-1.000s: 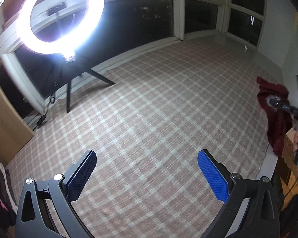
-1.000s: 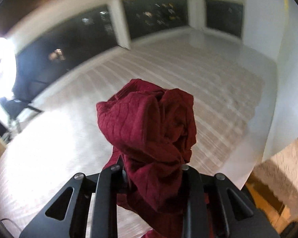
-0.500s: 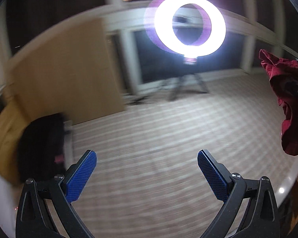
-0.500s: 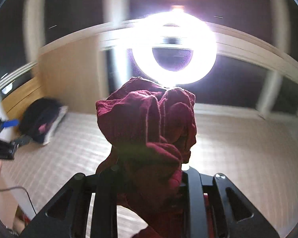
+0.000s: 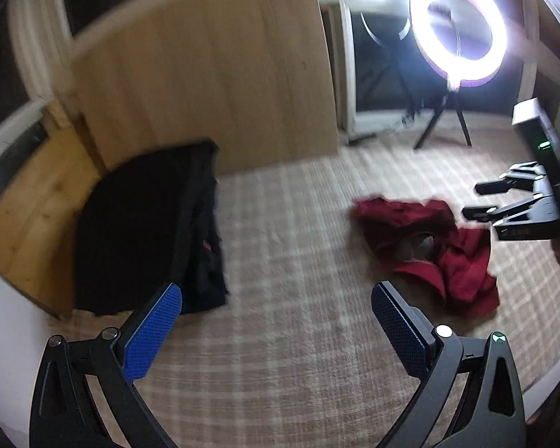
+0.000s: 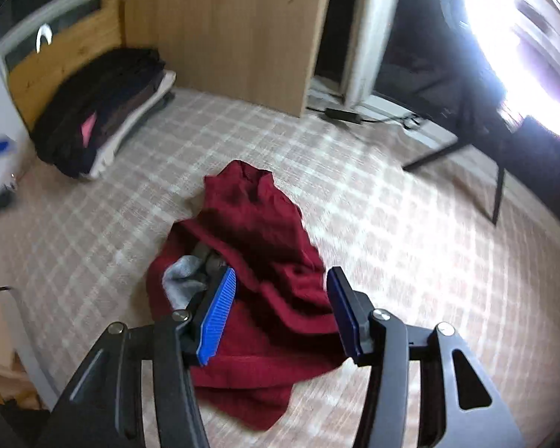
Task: Fold clothes
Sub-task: 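Lift the sweater with the right gripper and drop it onto the open carpet, then grasp the sweater hem with the left gripper while the right gripper grasps another edge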
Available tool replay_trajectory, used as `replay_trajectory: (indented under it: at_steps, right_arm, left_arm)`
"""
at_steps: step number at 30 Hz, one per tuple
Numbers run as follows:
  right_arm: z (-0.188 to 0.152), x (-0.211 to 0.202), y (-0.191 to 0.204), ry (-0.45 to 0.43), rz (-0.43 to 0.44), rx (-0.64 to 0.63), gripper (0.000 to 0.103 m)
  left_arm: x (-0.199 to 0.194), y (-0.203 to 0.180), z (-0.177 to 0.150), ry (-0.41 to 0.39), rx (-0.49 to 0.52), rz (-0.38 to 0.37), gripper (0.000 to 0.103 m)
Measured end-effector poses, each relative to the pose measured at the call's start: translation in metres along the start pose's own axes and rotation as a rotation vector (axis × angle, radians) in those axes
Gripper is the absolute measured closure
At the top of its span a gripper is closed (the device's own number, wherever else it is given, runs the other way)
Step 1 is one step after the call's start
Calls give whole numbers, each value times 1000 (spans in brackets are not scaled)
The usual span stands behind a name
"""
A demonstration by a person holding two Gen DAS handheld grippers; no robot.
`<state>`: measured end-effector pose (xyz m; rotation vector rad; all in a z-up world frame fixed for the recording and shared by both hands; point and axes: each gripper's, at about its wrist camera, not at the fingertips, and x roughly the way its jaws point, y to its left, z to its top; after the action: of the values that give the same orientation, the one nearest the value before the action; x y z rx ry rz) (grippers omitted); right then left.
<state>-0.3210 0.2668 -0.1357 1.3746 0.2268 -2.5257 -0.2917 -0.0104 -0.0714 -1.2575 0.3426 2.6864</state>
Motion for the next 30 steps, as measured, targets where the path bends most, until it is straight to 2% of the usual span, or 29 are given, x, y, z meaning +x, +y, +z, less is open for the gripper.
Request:
replay_trajectory:
  at_steps: [6, 9, 12, 14, 16, 18, 19, 20, 21, 22, 23, 25, 27, 30]
  right_arm:
    - [-67, -30, -31, -46, -7, 277, 52]
    - [-96, -9, -39, -1, 18, 396, 52]
    - [-107, 4, -54, 21, 27, 477, 52]
    - [-101, 14, -60, 21, 18, 475, 52]
    - [-94, 24, -66, 21, 9, 472, 52]
    - [-88, 34, -70, 22, 14, 464, 52]
    - [-85, 38, -70, 22, 23, 457, 52]
    - [-82, 43, -71, 23, 32, 450, 52]
    - [-79, 48, -71, 28, 45, 440, 55]
    - [-77, 55, -69, 36, 62, 430, 75]
    - [-75, 61, -67, 44, 78, 421, 99]
    - [-73, 58, -67, 43, 64, 425, 99]
    - [-66, 41, -70, -3, 77, 432, 100]
    - [-52, -15, -74, -121, 53, 398, 100]
  left_arm:
    - [68, -33, 4, 89, 96, -96, 1]
    - [110, -59, 13, 135, 144, -151, 1]
    - [143, -81, 15, 164, 209, -107, 2]
    - [160, -93, 17, 178, 245, -94, 3]
    - [171, -102, 16, 204, 268, -110, 14]
    - [176, -108, 14, 231, 277, -148, 38]
    - [175, -109, 15, 226, 274, -178, 44]
    - [172, -108, 15, 214, 269, -218, 65]
    - [169, -107, 15, 207, 262, -263, 93]
    - [168, -104, 16, 204, 240, -306, 102]
    - [167, -101, 16, 200, 217, -348, 101]
    - [166, -99, 17, 206, 193, -365, 102]
    - [158, -91, 19, 181, 170, -387, 102]
    - [127, -74, 27, 116, 128, -406, 102]
